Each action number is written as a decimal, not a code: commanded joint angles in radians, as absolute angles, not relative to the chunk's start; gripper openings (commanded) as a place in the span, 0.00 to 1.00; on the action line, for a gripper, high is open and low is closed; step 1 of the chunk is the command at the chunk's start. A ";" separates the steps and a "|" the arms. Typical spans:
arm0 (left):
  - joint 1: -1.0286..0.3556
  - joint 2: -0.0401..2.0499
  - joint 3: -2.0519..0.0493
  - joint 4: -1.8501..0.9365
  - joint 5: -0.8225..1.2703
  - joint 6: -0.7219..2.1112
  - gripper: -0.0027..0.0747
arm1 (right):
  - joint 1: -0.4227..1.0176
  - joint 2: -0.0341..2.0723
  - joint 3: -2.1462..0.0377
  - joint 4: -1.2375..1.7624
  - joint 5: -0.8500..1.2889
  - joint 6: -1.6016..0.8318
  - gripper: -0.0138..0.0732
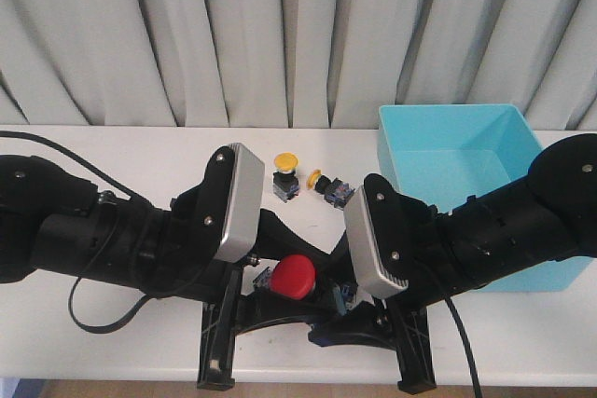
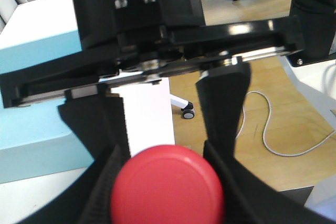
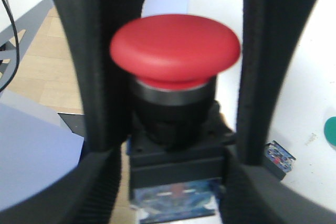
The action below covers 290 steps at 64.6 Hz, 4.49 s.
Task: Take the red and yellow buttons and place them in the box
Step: 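Grasp the red button's body with the right gripper from the left gripper, then carry the red button into the blue box with the right gripper and release, then raise the right gripper out of the box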
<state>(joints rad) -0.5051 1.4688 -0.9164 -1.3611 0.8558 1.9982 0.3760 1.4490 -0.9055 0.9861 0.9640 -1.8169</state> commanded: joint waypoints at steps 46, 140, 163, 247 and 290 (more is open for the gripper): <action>-0.508 1.439 -0.943 -1.419 0.845 1.955 0.83 | 0.373 1.422 -0.936 1.020 0.953 -1.792 0.33; -0.508 1.442 -0.943 -0.888 0.339 1.196 0.79 | -0.026 2.034 -1.614 0.000 0.984 -0.130 0.37; -0.508 1.442 -0.943 -0.888 0.339 1.196 0.79 | -0.026 2.142 -1.622 0.000 0.985 -0.129 0.40; -0.508 1.442 -0.943 -0.890 0.340 1.194 0.79 | 0.273 1.245 -1.032 0.107 0.753 -0.148 0.60; -0.442 1.740 -1.326 -0.454 0.367 0.511 0.72 | 0.273 1.052 -0.800 0.108 0.575 -0.159 0.60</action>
<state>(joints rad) -0.4616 1.7229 -1.2164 -0.5575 0.3651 0.6376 0.2716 1.0689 -0.7726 0.1100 0.6324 -0.1511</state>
